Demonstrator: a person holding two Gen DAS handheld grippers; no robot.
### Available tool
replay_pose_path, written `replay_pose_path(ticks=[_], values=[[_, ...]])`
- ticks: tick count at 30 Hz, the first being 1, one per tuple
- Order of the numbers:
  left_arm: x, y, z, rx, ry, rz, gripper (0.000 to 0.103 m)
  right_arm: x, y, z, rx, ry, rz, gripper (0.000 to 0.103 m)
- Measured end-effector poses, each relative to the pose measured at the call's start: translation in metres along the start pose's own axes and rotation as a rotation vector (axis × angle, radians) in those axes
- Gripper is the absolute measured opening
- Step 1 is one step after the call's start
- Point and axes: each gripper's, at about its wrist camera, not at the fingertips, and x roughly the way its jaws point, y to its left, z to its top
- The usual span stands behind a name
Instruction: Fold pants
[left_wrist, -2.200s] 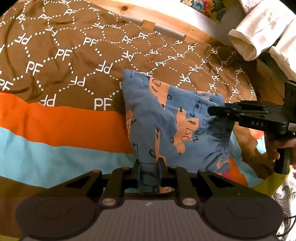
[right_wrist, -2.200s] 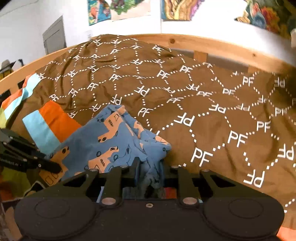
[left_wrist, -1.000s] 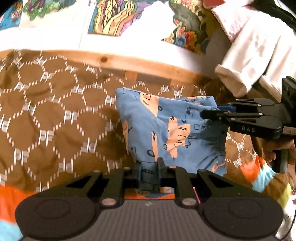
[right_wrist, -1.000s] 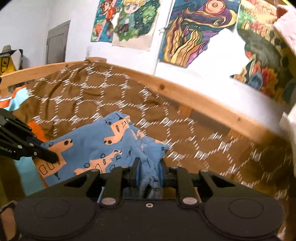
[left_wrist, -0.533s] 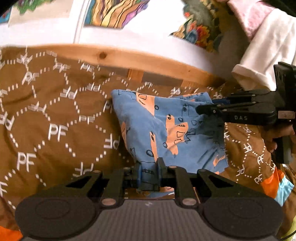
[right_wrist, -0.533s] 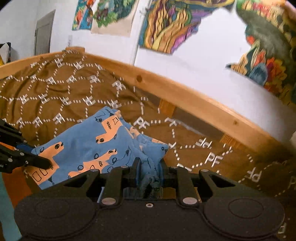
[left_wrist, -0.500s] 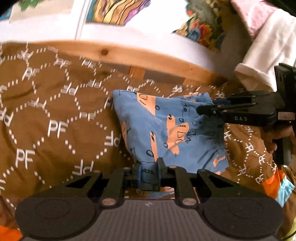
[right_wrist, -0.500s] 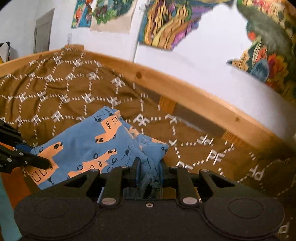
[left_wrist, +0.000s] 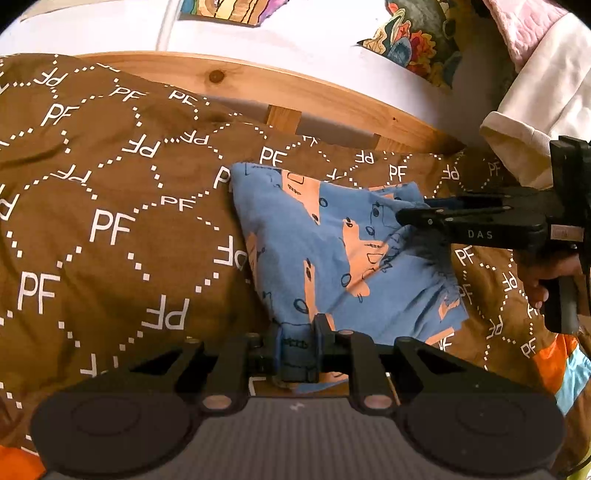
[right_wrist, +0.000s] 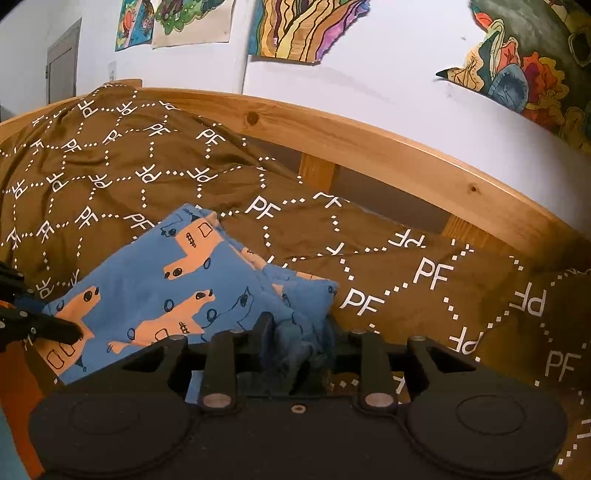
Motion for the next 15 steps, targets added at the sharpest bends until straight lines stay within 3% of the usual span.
replay_pose_path(ticks=[7,10,12,15], values=[[-0.0005,-0.0003,0.0024,0.000,0.009,0.005,0.021,-0.0010,0.0013,-0.0004,0.004,0.001,-0.015,0.034],[-0.0012,-0.0005,0.0037,-0.001,0.010,0.016,0.025,-0.0020,0.0024,-0.0010,0.013,0.000,-0.034,0.045],[-0.0027,-0.0008,0.0043,0.000,0.004,0.021,0.026,-0.0030,0.0032,-0.0020,0.015,0.002,-0.050,0.059],[-0.0050,-0.0021,0.0060,0.009,-0.002,0.028,0.028,-0.0053,0.0035,-0.0037,0.010,0.001,-0.066,0.064]])
